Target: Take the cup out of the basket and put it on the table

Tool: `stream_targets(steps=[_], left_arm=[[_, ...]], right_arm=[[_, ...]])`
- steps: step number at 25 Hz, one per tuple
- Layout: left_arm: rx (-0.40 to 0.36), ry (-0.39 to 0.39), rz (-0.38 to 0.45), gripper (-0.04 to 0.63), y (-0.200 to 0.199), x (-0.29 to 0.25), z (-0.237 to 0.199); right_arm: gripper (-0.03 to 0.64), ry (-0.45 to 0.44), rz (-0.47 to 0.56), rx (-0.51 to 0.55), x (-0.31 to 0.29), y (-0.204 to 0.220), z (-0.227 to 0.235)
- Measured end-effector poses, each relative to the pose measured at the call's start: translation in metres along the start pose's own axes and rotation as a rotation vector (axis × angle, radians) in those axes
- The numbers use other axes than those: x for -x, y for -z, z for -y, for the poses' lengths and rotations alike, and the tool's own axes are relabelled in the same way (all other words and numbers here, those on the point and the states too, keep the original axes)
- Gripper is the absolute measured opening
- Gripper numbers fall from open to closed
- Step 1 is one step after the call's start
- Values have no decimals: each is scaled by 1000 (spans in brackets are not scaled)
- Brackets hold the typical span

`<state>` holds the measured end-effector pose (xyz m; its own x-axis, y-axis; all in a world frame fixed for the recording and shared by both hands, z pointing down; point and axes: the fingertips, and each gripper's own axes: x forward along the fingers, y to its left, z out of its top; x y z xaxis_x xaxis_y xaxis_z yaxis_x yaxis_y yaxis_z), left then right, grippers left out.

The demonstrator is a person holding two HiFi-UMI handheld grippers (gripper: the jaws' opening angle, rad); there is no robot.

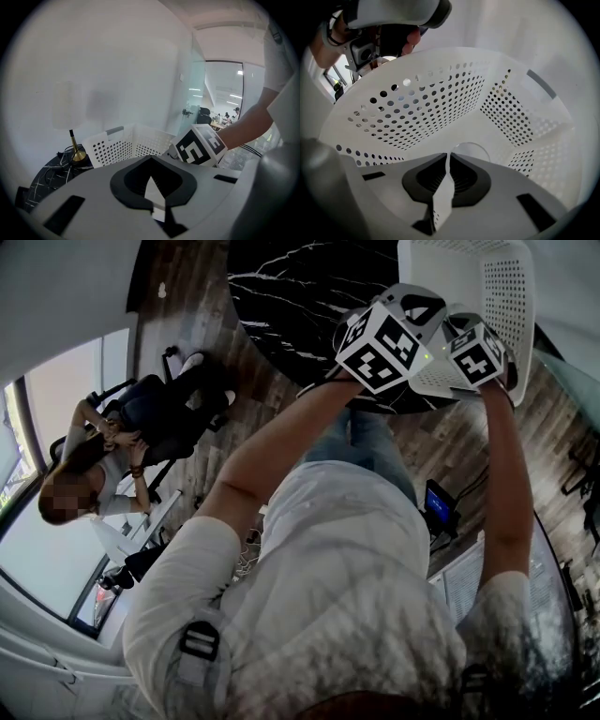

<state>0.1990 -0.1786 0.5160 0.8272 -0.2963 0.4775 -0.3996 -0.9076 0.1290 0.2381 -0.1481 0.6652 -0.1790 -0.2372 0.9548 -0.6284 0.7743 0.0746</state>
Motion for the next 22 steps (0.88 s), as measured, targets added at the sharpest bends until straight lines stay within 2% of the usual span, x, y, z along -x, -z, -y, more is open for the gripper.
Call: stream_targets(steps=[12,22], left_arm=[[0,-9,7,6,-8,11,2],[-5,-20,17,6,-17,25,8]], right_arm=[[26,-13,30,-24,7,-3,-2],[26,4,53,-35,37,-11,0]])
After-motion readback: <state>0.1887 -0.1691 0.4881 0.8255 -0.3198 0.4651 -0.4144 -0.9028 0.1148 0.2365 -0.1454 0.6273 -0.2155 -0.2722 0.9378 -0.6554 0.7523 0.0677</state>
